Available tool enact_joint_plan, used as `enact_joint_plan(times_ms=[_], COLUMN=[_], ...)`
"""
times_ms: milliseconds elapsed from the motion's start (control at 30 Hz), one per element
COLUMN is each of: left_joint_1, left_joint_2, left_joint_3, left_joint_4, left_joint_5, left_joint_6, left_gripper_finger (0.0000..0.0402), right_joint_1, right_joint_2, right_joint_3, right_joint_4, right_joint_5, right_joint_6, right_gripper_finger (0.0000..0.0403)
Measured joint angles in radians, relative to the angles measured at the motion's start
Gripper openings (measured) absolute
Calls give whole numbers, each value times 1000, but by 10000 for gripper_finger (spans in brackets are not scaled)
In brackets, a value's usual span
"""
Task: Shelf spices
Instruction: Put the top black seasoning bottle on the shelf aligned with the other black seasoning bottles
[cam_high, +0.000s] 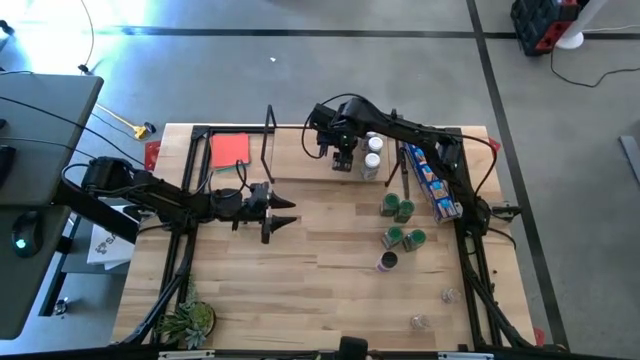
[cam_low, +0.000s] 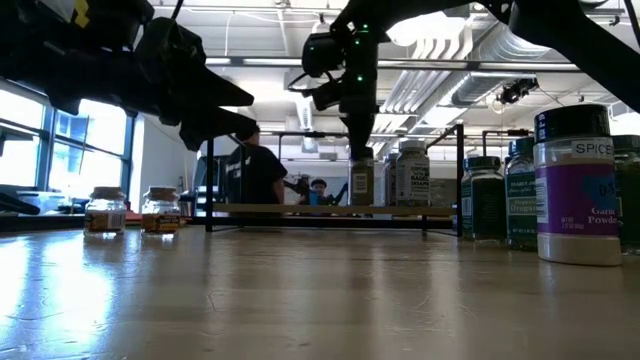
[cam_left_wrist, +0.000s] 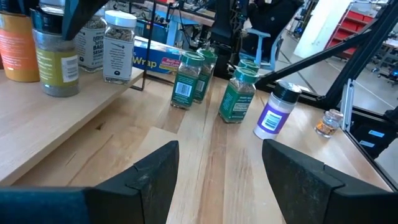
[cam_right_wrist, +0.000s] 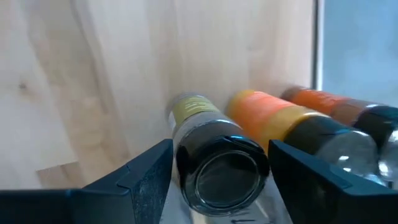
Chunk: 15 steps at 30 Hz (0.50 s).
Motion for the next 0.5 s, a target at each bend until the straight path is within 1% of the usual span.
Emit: enact_joint_plan(times_ms=[200, 433, 500], left_joint_1=[0, 0, 0], left_joint_2=[0, 0, 0], left_joint_3=[0, 0, 0], left_joint_4=[2, 7, 7], left_joint_5=[7, 15, 19], left_joint_6=[0, 0, 0], left_gripper_finger=[227, 227, 227], right_joint_1=[1, 2, 5], right_joint_2=[0, 0, -11], right_joint_3=[38, 139, 147], right_joint_4=[0, -14, -14], right_joint_5=[78, 82, 81], right_joint_6=[-12, -12, -12], right_gripper_finger=[257, 257, 257])
